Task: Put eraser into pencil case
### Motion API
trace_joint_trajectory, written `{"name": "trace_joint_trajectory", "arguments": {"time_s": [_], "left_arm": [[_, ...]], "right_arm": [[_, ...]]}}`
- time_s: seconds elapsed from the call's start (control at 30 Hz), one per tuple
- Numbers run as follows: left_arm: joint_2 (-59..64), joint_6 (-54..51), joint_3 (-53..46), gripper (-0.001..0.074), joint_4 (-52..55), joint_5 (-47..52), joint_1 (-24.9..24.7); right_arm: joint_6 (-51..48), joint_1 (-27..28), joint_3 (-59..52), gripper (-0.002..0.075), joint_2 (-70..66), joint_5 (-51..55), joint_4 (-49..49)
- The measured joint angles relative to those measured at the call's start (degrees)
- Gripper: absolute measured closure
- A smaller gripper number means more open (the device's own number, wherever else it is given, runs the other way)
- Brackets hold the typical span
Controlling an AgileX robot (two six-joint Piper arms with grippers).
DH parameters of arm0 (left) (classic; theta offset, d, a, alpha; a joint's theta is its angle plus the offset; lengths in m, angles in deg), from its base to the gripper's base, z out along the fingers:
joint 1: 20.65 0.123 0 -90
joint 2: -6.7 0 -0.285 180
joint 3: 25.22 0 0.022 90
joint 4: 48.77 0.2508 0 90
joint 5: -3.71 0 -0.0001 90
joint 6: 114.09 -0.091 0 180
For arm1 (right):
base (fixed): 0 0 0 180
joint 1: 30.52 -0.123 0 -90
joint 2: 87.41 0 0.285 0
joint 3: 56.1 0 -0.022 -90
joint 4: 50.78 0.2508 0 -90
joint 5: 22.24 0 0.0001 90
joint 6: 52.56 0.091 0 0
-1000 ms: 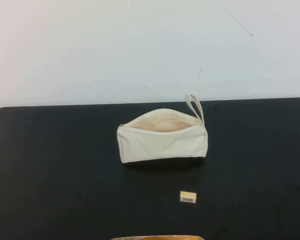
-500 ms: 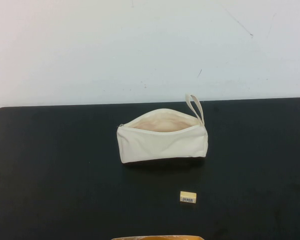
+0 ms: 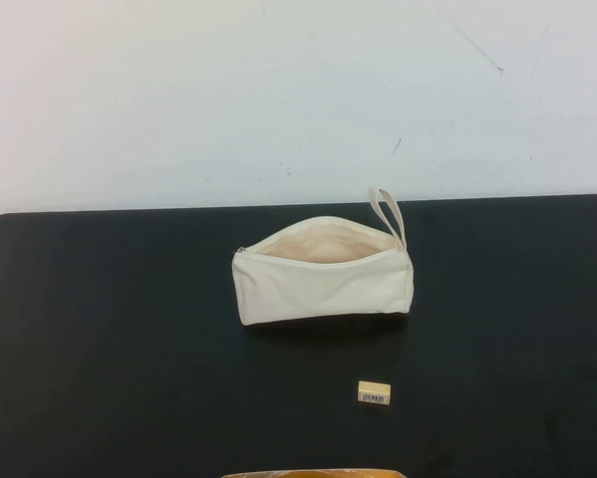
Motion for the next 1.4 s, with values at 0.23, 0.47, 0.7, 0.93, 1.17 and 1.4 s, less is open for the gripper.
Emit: {"name": "trace_joint_trajectory", "arguments": {"time_s": [0.23,0.47,0.7,0.93,1.17,1.4], "left_arm": [[0.0,0.0,0.0,0.0736,0.0,0.0,0.0],[0.0,0.0,0.0,0.0736,0.0,0.0,0.0],[0.0,0.0,0.0,0.0736,0.0,0.0,0.0],[0.0,0.0,0.0,0.0736,0.0,0.0,0.0],[0.0,0.0,0.0,0.0736,0.0,0.0,0.0],[0.0,0.0,0.0,0.0736,0.0,0.0,0.0]], "right_arm": [[1.1,0.0,0.0,0.0727,0.0,-29.7,-0.1],[2.9,0.0,1.7,0.0727,0.1,-38.7,0.3],[2.9,0.0,17.9,0.0727,-1.7,-15.5,0.4],[6.1,0.0,34.8,0.0727,-18.1,18.7,0.4],[4.7,0.0,36.3,0.0727,-30.7,40.6,4.4],[4.6,0.0,36.0,0.0727,-39.3,47.4,8.7]]}}
